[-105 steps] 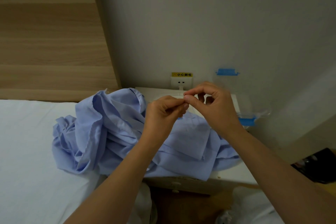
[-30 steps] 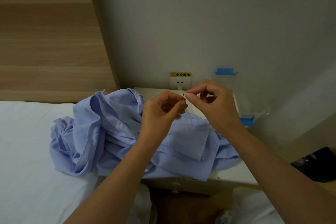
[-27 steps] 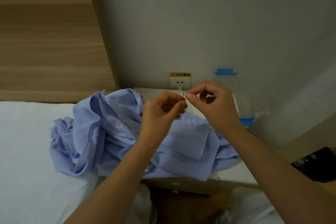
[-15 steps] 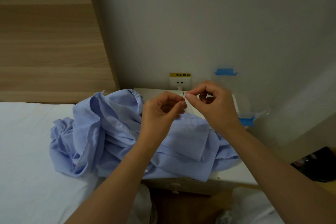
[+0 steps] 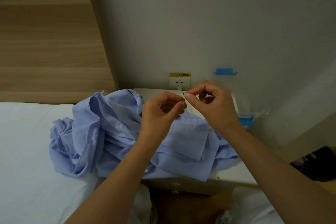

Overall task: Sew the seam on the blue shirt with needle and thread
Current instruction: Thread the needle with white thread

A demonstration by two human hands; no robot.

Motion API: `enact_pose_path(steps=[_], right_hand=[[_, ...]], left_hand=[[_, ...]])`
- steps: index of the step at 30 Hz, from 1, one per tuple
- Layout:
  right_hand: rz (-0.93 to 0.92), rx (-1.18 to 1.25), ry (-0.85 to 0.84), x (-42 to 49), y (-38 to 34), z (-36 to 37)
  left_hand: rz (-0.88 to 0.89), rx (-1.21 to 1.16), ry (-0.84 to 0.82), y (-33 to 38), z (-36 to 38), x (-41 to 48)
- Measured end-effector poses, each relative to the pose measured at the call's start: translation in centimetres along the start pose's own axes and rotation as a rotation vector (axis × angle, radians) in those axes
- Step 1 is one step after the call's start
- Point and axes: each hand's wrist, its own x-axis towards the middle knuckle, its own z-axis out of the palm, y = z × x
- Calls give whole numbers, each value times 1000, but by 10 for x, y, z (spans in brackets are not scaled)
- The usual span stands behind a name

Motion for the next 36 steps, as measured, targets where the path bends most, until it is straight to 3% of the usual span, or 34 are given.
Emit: enact_pose_path(steps=[36], right_hand=[[-2, -10, -13, 0, -2, -2]], left_hand=[[16, 12, 2, -2, 0, -1]])
